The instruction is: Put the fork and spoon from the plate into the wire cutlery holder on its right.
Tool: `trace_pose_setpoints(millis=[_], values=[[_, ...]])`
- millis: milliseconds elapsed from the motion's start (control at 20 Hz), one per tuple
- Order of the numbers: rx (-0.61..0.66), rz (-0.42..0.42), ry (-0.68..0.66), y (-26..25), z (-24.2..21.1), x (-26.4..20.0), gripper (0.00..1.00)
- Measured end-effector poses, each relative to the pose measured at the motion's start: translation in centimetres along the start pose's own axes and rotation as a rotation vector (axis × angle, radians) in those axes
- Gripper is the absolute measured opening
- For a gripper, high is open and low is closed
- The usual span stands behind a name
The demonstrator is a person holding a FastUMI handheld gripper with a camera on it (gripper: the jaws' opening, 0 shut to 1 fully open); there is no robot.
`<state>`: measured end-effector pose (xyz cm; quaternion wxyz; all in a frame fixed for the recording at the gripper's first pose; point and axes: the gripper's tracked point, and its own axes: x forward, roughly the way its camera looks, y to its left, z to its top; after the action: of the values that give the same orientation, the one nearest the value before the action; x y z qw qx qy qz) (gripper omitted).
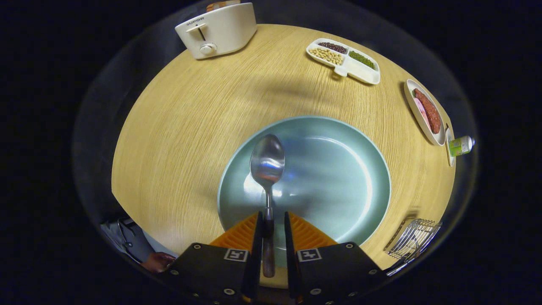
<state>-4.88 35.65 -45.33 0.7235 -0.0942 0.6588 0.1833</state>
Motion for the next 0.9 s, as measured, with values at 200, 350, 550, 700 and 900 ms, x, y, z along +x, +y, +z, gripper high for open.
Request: trace_pose_setpoints(millis=[200, 350, 550, 700, 900], values=[[0.028, 0.037, -0.013, 0.4, 0.4, -0.4, 0.09], [0.043, 0.066, -0.015, 0.3, 0.2, -1.1, 0.06], [0.062, 0.089, -0.049, -0.4, 0.1, -2.9, 0.06], [0.09, 0.104, -0.093, -1.4, 0.1, -4.8, 0.06], [0.151, 0.096, -0.161, -3.9, 0.0, -7.7, 0.06]])
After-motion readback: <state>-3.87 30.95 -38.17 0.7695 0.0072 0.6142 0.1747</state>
